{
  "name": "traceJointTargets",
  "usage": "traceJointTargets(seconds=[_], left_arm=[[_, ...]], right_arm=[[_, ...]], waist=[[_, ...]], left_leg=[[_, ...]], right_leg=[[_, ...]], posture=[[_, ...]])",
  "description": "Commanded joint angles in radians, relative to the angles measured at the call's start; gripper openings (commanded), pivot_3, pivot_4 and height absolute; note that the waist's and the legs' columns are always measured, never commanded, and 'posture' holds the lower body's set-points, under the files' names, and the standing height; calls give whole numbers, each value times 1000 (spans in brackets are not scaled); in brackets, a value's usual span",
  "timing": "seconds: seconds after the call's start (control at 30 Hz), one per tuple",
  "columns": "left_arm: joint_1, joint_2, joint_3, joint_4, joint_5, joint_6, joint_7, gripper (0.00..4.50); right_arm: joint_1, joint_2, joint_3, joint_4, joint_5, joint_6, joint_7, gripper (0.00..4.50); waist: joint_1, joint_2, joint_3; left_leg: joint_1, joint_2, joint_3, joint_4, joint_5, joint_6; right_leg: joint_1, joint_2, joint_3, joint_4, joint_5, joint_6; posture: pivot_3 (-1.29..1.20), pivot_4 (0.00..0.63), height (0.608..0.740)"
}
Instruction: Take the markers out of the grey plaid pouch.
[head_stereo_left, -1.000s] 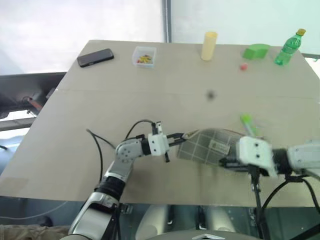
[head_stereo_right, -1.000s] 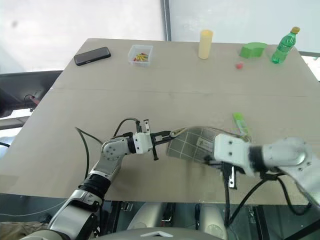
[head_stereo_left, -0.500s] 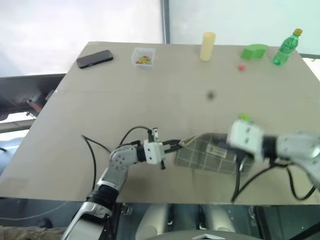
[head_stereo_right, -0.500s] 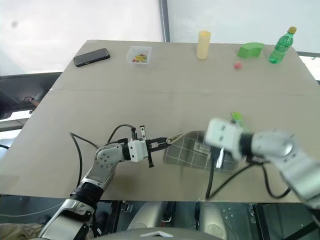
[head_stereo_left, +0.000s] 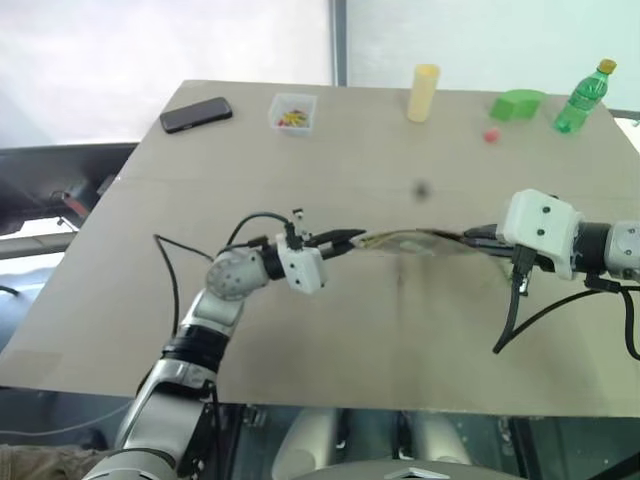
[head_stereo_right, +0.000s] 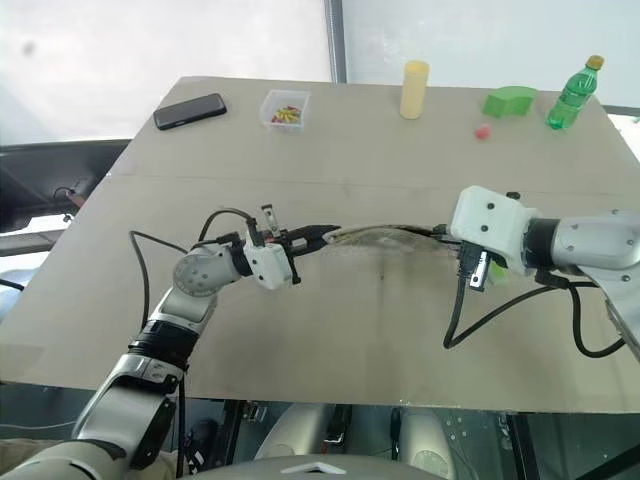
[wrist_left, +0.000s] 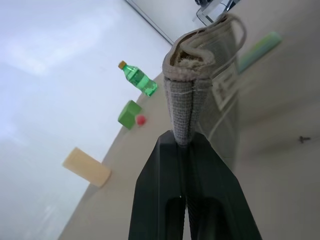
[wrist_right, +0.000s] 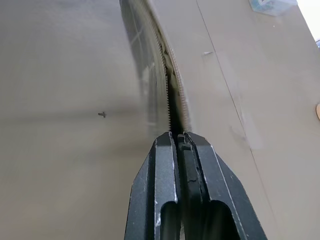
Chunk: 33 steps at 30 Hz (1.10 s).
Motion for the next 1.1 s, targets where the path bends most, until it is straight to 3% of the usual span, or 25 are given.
traceJointTargets(seconds=[0.03,0.43,0.87,1.1], left_arm=[[21,-3,-7,-11,-47,-17,-1,0],[53,-11,-24,-74,-77,28,-8,0],[72,-43,-35,-95,-142,77,-34,0],[123,-71,-55,-144,-241,93,-105,0]], right_arm=[[-15,3,-27,-20,0,-1,-14,186],[23,46,38,-7,-42,0,-59,186],[14,144,197,22,-117,-9,-76,186],[32,110,93,-1,-40,46,-31,186]], waist=[[1,0,0],[1,0,0],[1,0,0],[1,0,0]], left_leg=[[0,0,0,0,0,0],[0,0,0,0,0,0],[0,0,0,0,0,0],[0,0,0,0,0,0]], right_leg=[[0,0,0,0,0,0],[0,0,0,0,0,0],[0,0,0,0,0,0],[0,0,0,1,0,0]], posture=[[0,150,740],[0,150,740],[0,150,740],[0,150,740]])
